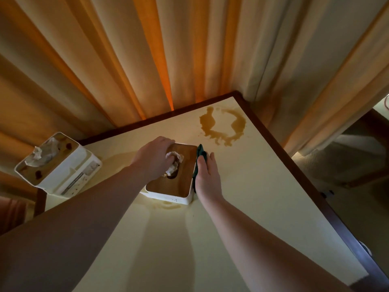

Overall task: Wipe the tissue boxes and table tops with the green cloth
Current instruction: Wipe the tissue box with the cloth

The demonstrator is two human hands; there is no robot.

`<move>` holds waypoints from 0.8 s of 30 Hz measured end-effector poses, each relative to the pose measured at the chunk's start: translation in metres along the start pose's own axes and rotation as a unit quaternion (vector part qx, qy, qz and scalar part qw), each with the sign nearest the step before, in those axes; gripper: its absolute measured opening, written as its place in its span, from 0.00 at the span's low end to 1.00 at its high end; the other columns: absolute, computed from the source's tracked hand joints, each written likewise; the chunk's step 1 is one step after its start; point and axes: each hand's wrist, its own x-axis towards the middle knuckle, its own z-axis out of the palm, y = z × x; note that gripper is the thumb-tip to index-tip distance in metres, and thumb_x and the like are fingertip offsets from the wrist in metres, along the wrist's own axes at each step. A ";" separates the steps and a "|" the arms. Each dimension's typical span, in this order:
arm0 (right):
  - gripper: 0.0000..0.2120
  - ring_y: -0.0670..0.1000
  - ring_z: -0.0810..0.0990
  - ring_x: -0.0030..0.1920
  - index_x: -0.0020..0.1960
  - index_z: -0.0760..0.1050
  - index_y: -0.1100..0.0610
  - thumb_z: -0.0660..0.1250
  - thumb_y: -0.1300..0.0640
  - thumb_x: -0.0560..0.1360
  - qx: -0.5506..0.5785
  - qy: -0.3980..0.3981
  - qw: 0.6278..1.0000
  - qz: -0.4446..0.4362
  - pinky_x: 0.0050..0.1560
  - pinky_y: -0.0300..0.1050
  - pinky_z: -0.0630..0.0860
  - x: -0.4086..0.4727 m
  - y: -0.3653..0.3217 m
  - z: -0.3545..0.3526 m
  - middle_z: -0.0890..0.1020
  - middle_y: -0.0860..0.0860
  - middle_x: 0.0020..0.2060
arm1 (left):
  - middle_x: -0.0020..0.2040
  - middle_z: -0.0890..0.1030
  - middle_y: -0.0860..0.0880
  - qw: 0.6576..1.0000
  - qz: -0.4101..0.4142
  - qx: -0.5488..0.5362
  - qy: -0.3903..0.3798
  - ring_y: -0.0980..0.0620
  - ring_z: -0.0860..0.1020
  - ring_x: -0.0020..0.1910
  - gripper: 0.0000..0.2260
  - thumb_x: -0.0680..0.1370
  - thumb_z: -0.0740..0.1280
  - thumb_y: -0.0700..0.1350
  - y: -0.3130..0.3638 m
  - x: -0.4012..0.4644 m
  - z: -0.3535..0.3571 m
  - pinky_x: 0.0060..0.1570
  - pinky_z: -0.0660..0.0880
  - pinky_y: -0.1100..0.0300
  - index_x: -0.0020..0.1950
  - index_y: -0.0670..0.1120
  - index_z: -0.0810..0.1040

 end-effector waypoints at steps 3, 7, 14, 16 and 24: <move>0.28 0.49 0.70 0.75 0.84 0.51 0.42 0.51 0.41 0.86 0.063 -0.017 0.998 0.007 0.75 0.53 0.69 0.004 0.006 0.005 0.66 0.43 0.79 | 0.71 0.74 0.50 1.000 0.019 -0.014 0.017 0.48 0.74 0.67 0.22 0.82 0.67 0.50 -0.006 -0.003 0.008 0.62 0.72 0.54 0.76 0.51 0.72; 0.24 0.40 0.77 0.65 0.82 0.55 0.38 0.53 0.44 0.87 0.084 -0.029 0.996 0.000 0.65 0.44 0.77 -0.011 0.029 0.008 0.73 0.35 0.70 | 0.71 0.73 0.51 0.999 0.015 -0.022 0.043 0.48 0.74 0.66 0.22 0.82 0.67 0.49 -0.011 -0.007 0.016 0.60 0.71 0.56 0.77 0.52 0.72; 0.32 0.43 0.69 0.76 0.83 0.53 0.38 0.53 0.34 0.80 0.140 -0.027 0.990 -0.021 0.74 0.50 0.71 -0.060 0.045 0.026 0.66 0.41 0.79 | 0.71 0.72 0.50 0.999 0.017 -0.018 0.048 0.46 0.74 0.67 0.22 0.82 0.67 0.50 -0.011 -0.008 0.018 0.62 0.74 0.48 0.77 0.51 0.72; 0.32 0.46 0.70 0.76 0.81 0.51 0.31 0.52 0.31 0.77 0.137 -0.027 0.990 -0.027 0.72 0.55 0.73 -0.043 0.036 0.027 0.65 0.41 0.79 | 0.71 0.72 0.50 0.998 0.020 -0.019 0.055 0.46 0.74 0.67 0.22 0.82 0.67 0.49 -0.010 -0.009 0.019 0.62 0.74 0.49 0.77 0.51 0.72; 0.25 0.48 0.80 0.62 0.82 0.59 0.40 0.50 0.40 0.86 0.090 -0.019 0.996 0.006 0.64 0.52 0.78 0.023 0.019 0.010 0.78 0.46 0.68 | 0.71 0.72 0.50 0.998 0.003 -0.010 0.070 0.46 0.75 0.66 0.22 0.83 0.65 0.50 -0.004 -0.013 0.020 0.59 0.73 0.52 0.77 0.50 0.72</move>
